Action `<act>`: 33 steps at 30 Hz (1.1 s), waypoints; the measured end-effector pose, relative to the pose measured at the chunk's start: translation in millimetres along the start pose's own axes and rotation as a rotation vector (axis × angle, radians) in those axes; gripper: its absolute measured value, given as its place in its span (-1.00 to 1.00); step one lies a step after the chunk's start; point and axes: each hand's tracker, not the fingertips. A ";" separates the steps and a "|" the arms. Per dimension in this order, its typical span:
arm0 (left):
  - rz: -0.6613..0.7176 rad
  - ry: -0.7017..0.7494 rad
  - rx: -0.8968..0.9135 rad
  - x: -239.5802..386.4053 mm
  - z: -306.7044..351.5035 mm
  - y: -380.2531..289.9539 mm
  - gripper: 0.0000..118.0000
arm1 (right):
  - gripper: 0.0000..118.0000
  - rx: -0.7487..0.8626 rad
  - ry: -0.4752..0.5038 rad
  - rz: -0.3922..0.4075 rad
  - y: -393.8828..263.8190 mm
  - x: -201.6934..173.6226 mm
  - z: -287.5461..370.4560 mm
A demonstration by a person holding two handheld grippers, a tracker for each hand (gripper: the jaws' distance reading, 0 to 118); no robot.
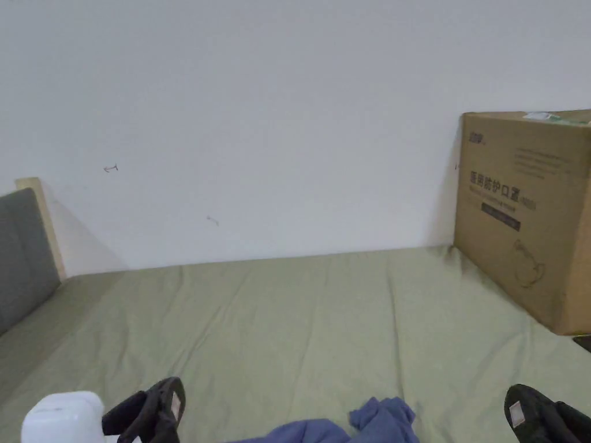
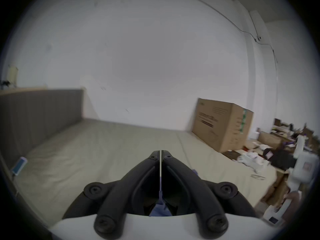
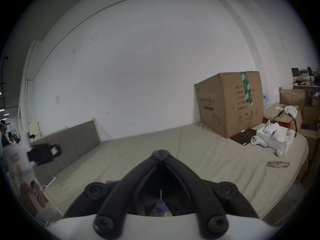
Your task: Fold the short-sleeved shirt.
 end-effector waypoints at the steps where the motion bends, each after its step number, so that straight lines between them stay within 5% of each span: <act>1: 0.016 0.001 0.015 -2.7 11.6 -3.2 -1.00 | -1.00 0.006 -0.002 -0.002 -0.8 -2.4 2.5; 11: 0.100 0.070 -0.118 -37.9 -22.5 12.6 -1.00 | -1.00 0.036 0.002 0.000 8.6 -11.4 -0.9; 17: 0.173 0.007 -0.859 -104.1 -224.1 -16.4 -1.00 | -1.00 -0.055 0.000 -0.008 0.2 -11.4 -19.4; 18: 0.212 -0.018 -0.925 -115.1 -245.5 -34.3 -0.86 | -1.00 -0.053 -0.005 -0.021 -2.0 -10.9 -20.0; 20: 0.257 0.003 -0.969 -124.2 -277.7 -67.8 0.52 | -1.00 -0.049 0.002 -0.034 -6.2 -9.5 -22.1; 21: 0.237 0.050 -0.991 -128.0 -292.7 -85.9 0.96 | -1.00 -0.051 0.004 -0.029 -8.5 -9.9 -25.2; 28: 0.000 0.090 -1.102 -110.3 -337.8 -193.9 0.99 | -1.00 -0.149 -0.001 0.016 -22.7 -7.3 -56.0; 31: -0.141 0.105 -0.962 -85.2 -319.1 -191.3 1.00 | -1.00 -0.163 -0.012 0.034 -29.9 -5.3 -64.9; 33: -0.132 0.080 -0.876 -77.1 -296.7 -177.9 0.67 | -1.00 -0.184 -0.003 0.039 -32.0 -1.9 -76.0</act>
